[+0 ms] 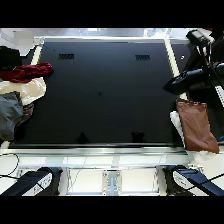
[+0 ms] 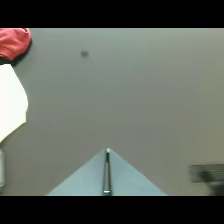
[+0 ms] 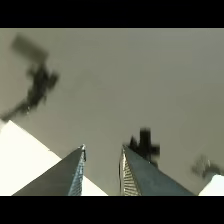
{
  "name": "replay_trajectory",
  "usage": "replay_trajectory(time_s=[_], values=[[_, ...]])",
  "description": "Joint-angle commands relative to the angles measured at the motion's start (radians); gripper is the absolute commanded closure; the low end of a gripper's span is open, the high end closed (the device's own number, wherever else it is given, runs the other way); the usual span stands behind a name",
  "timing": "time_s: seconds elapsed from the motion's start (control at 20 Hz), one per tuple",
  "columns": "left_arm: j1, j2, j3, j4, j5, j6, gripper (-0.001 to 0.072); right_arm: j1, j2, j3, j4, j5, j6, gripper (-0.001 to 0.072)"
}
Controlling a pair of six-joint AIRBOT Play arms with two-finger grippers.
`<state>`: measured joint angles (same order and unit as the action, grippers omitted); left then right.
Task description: Fold the shirts.
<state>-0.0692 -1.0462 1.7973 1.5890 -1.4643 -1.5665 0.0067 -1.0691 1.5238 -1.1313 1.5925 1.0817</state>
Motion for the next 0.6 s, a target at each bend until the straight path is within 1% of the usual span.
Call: replay_trajectory(time_s=[0.0,0.05,0.15,0.2,0.25,0.3,0.35,0.4,0.5,0.55], values=[[0.001,-0.039,0.0,0.224,0.03,0.082,0.021,0.0,0.0,0.001,-0.133,0.209,-0.047,0.0437],[0.001,-0.05,0.0,0.331,0.027,0.091,0.0102,0.0,0.0,0.001,-0.207,0.244,-0.047,0.0436],[0.016,-0.075,0.0,0.48,-0.02,0.079,0.0123,-0.001,0.001,0.001,-0.336,0.243,-0.043,0.0436],[0.039,-0.092,0.0,0.497,-0.062,0.035,0.0123,-0.001,0.001,0.001,-0.375,0.243,-0.043,0.0437],[0.075,-0.113,0.0,0.482,-0.101,-0.063,0.0123,0.0,0.001,0.001,-0.39,0.243,-0.043,0.0437],[0.11,-0.131,-0.007,0.443,-0.108,-0.174,0.0123,0.0,0.001,0.001,-0.39,0.243,-0.043,0.0437],[0.141,-0.148,-0.022,0.391,-0.095,-0.285,0.0124,0.0,0.001,0.001,-0.387,0.244,-0.043,0.0438],[0.159,-0.156,-0.042,0.34,-0.068,-0.362,0.0128,0.0,0.001,0.001,-0.386,0.244,-0.043,0.0439],[0.163,-0.159,-0.078,0.19,0.003,-0.456,0.013,0.0,0.001,0.001,-0.386,0.244,-0.034,0.045],[0.162,-0.159,-0.087,0.065,0.052,-0.496,0.0131,0.0,0.0,0.001,-0.385,0.243,-0.016,0.0451]])
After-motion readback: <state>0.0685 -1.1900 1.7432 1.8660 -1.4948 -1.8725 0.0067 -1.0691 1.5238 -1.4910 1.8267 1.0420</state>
